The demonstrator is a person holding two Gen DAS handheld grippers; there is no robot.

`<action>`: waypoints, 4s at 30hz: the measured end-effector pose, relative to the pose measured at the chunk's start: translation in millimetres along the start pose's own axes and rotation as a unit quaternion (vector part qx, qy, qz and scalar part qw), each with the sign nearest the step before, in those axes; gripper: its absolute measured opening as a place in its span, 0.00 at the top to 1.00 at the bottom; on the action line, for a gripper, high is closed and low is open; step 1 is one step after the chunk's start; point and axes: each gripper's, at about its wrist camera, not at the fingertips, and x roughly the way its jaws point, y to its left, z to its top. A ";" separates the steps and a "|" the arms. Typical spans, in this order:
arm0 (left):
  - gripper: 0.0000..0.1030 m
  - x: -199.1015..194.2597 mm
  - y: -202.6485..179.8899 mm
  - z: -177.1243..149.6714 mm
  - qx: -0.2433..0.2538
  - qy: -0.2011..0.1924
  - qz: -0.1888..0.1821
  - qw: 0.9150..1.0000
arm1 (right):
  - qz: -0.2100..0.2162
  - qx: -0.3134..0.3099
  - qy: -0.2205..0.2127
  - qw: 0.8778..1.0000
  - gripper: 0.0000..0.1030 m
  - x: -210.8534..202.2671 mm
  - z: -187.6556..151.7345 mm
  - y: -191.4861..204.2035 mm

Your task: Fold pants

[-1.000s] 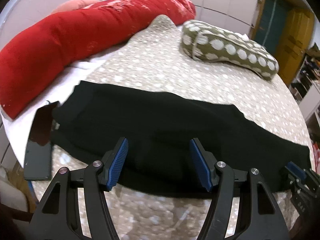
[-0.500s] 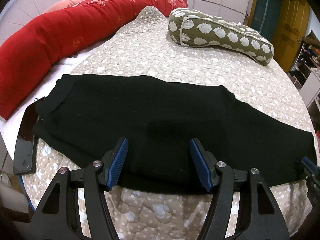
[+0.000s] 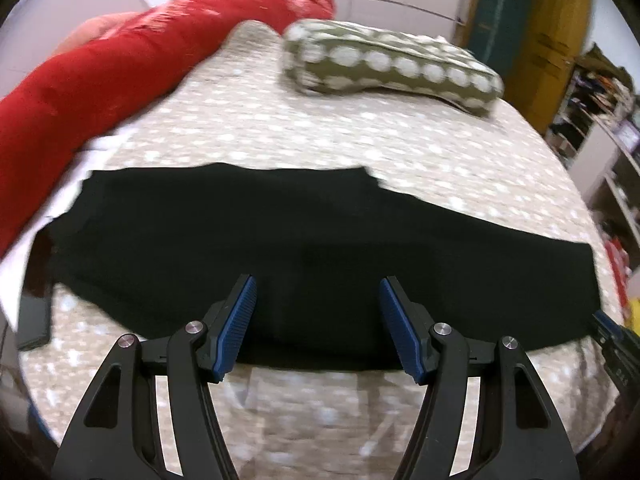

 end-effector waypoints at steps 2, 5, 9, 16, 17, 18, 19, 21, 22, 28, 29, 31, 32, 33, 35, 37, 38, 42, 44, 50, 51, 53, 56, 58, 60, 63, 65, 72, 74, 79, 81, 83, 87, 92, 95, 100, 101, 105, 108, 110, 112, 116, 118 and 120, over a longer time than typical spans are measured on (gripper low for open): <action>0.38 1.6 -13.7 1.2 0.010 0.010 -0.021 1.000 | -0.011 0.011 -0.002 1.000 0.73 -3.9 -0.9 -10.7; 0.38 2.1 -34.7 3.1 0.027 0.011 -0.037 0.999 | -0.021 0.026 -0.005 0.999 0.73 -9.0 -2.1 -26.3; 0.38 2.5 -60.2 3.6 0.047 0.018 -0.038 0.998 | 0.007 0.047 -0.035 0.998 0.73 -20.8 5.0 -40.1; 0.38 2.1 -84.0 -0.2 0.059 0.026 -0.035 0.997 | 0.021 -0.004 -0.035 0.999 0.73 6.2 39.4 -28.8; 0.38 1.6 -87.0 -0.3 0.062 0.027 -0.035 0.997 | 0.024 -0.002 -0.027 0.999 0.76 15.8 41.6 -29.2; 0.38 1.8 -90.7 0.8 0.066 0.028 -0.035 0.997 | 0.027 0.006 -0.009 1.000 0.83 29.4 42.7 -31.2; 0.38 0.9 -93.7 1.6 0.069 0.027 -0.035 0.997 | 0.041 0.014 0.000 0.999 0.92 36.3 43.1 -32.3; 0.38 -2.1 -100.1 5.1 0.078 0.020 -0.036 0.996 | 0.052 0.014 -0.011 0.999 0.94 32.9 44.9 -32.5; 0.38 -3.0 -102.3 7.4 0.080 0.016 -0.037 0.996 | 0.049 0.007 -0.021 0.999 0.94 27.3 46.0 -31.6; 0.38 6.9 -132.2 20.9 0.104 0.014 -0.069 0.992 | 0.027 0.004 -0.002 1.000 0.94 44.4 44.3 -29.6; 0.38 8.9 -138.4 22.4 0.113 0.014 -0.079 0.990 | 0.031 0.010 -0.008 0.999 0.94 40.4 42.8 -32.4; 0.38 15.4 -151.5 27.0 0.130 0.019 -0.100 0.986 | 0.038 0.043 -0.016 0.998 0.92 27.1 39.1 -45.0; 0.38 19.4 -158.4 29.9 0.139 0.024 -0.112 0.984 | 0.037 0.059 -0.017 0.997 0.84 21.1 36.9 -51.5; 0.38 24.9 -166.5 33.4 0.149 0.030 -0.126 0.980 | 0.038 0.072 -0.019 0.997 0.78 14.5 32.8 -58.1; 0.38 33.9 -180.7 38.5 0.164 0.039 -0.147 0.975 | 0.062 0.089 -0.017 0.994 0.51 7.9 23.9 -65.5; 0.38 45.0 -196.8 42.8 0.181 0.049 -0.163 0.969 | 0.096 0.106 -0.003 0.990 0.51 8.4 14.6 -70.8; 0.38 50.5 -204.1 43.9 0.191 0.054 -0.168 0.966 | 0.104 0.115 -0.001 0.988 0.51 8.4 10.6 -72.6; 0.38 69.3 -228.7 46.5 0.223 0.070 -0.172 0.957 | 0.119 0.125 -0.013 0.985 0.51 6.8 0.9 -74.9; 0.38 73.9 -233.3 47.9 0.225 0.074 -0.170 0.957 | 0.118 0.118 -0.013 0.986 0.51 6.4 -0.1 -74.3; 0.38 80.4 -238.0 52.1 0.216 0.076 -0.174 0.958 | 0.117 0.112 -0.010 0.987 0.51 6.7 -0.6 -73.4; 0.38 80.3 -239.8 52.2 0.219 0.075 -0.176 0.957 | 0.116 0.112 -0.011 0.987 0.51 6.5 -0.9 -73.1; 0.38 80.1 -241.3 52.7 0.224 0.074 -0.178 0.955 | 0.115 0.110 -0.010 0.987 0.51 7.3 -0.7 -73.1; 0.38 80.9 -242.8 54.6 0.224 0.076 -0.189 0.953 | 0.115 0.108 -0.010 0.987 0.51 5.7 -2.6 -72.5; 0.38 82.1 -244.2 55.7 0.221 0.081 -0.192 0.953 | 0.116 0.110 -0.010 0.987 0.51 3.5 -3.8 -73.0; 0.38 82.3 -246.0 56.1 0.223 0.083 -0.195 0.952 | 0.109 0.113 -0.012 0.987 0.51 0.1 -5.6 -74.7; 0.38 81.4 -250.7 56.2 0.229 0.083 -0.200 0.949 | 0.097 0.118 -0.015 0.988 0.51 -4.0 -9.0 -78.5; 0.38 81.1 -254.5 55.7 0.235 0.084 -0.202 0.947 | 0.096 0.121 -0.017 0.988 0.51 -5.8 -10.7 -80.3; 0.38 88.0 -268.9 51.0 0.252 0.098 -0.211 0.939 | 0.106 0.114 -0.019 0.988 0.50 -4.2 -13.3 -75.2; 0.38 90.3 -272.9 49.6 0.257 0.102 -0.213 0.937 | 0.112 0.112 -0.020 0.987 0.50 -3.9 -12.8 -73.1; 0.38 93.2 -280.1 50.4 0.260 0.107 -0.219 0.934 | 0.131 0.120 -0.022 0.984 0.50 -1.5 -13.1 -73.3; 0.38 92.7 -281.9 51.2 0.260 0.110 -0.223 0.933 | 0.135 0.123 -0.022 0.983 0.50 -0.6 -13.7 -73.9; 0.38 91.0 -283.5 52.1 0.264 0.116 -0.237 0.928 | 0.136 0.122 -0.023 0.983 0.50 -0.5 -13.9 -73.7; 0.38 88.5 -294.7 49.3 0.292 0.117 -0.254 0.915 | 0.141 0.122 -0.026 0.982 0.49 1.3 -14.3 -73.9; 0.38 92.8 -310.2 42.0 0.326 0.130 -0.257 0.900 | 0.149 0.125 -0.033 0.980 0.47 3.8 -13.7 -73.5; 0.33 99.5 -315.7 41.2 0.332 0.142 -0.269 0.893 | 0.155 0.132 -0.038 0.978 0.47 6.5 -12.9 -73.8; 0.48 99.9 -322.6 32.4 0.370 0.121 -0.263 0.883 | 0.159 0.144 -0.037 0.976 0.61 15.6 -6.5 -72.6; 0.51 100.3 -322.5 32.5 0.367 0.119 -0.265 0.883 | 0.163 0.147 -0.032 0.975 0.67 19.8 -4.7 -71.5; 0.79 101.5 -312.4 41.0 0.336 0.128 -0.288 0.888 | 0.173 0.167 -0.032 0.970 0.85 25.7 0.7 -70.8; 0.85 91.0 -302.3 49.8 0.325 0.123 -0.299 0.889 | 0.172 0.154 -0.042 0.972 0.86 16.1 11.9 -62.3; 0.86 74.9 -292.5 58.2 0.318 0.107 -0.311 0.889 | 0.179 0.137 -0.059 0.972 0.86 2.1 24.0 -51.1; 0.86 50.8 -275.4 73.4 0.310 0.077 -0.316 0.893 | 0.190 0.119 -0.074 0.972 0.86 -10.3 35.2 -38.8; 0.86 16.8 -229.5 102.2 0.291 0.032 -0.308 0.905 | 0.234 0.078 -0.092 0.965 0.86 -25.6 62.2 5.3; 0.86 9.2 -195.2 113.6 0.271 0.020 -0.289 0.918 | 0.253 0.055 -0.092 0.962 0.86 -24.6 71.5 32.9; 0.86 5.5 -159.6 119.2 0.250 0.011 -0.268 0.930 | 0.274 0.024 -0.084 0.958 0.86 -18.7 75.8 68.9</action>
